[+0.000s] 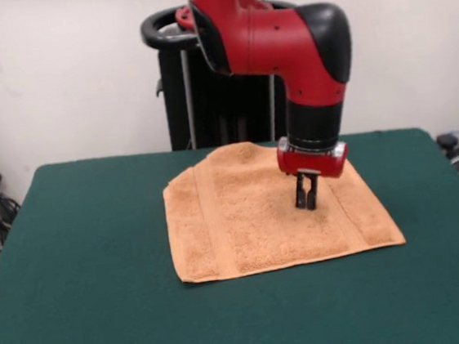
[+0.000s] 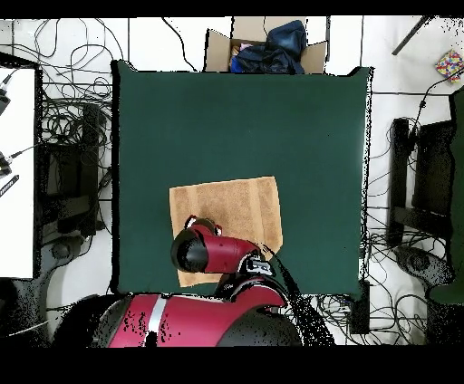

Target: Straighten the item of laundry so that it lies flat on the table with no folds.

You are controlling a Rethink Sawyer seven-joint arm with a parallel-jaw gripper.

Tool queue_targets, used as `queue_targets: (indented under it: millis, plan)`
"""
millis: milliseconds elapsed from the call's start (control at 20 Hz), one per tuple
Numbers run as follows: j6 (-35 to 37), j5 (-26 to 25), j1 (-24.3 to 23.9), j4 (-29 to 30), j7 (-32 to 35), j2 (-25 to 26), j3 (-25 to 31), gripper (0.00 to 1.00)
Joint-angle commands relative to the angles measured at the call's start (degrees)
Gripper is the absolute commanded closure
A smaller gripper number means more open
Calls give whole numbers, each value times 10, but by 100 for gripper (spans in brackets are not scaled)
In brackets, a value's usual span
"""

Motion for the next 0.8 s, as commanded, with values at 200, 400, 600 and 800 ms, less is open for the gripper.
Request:
queue_targets:
  millis: [200,400,600,800]
  plan:
    - [-1,-12,-73,-28,85,49,109,100]
    - [-19,-26,-111,-30,97,70,183,100]
    - [-36,-35,-124,-37,102,89,215,100]
    - [-28,-18,-106,-40,109,86,214,100]
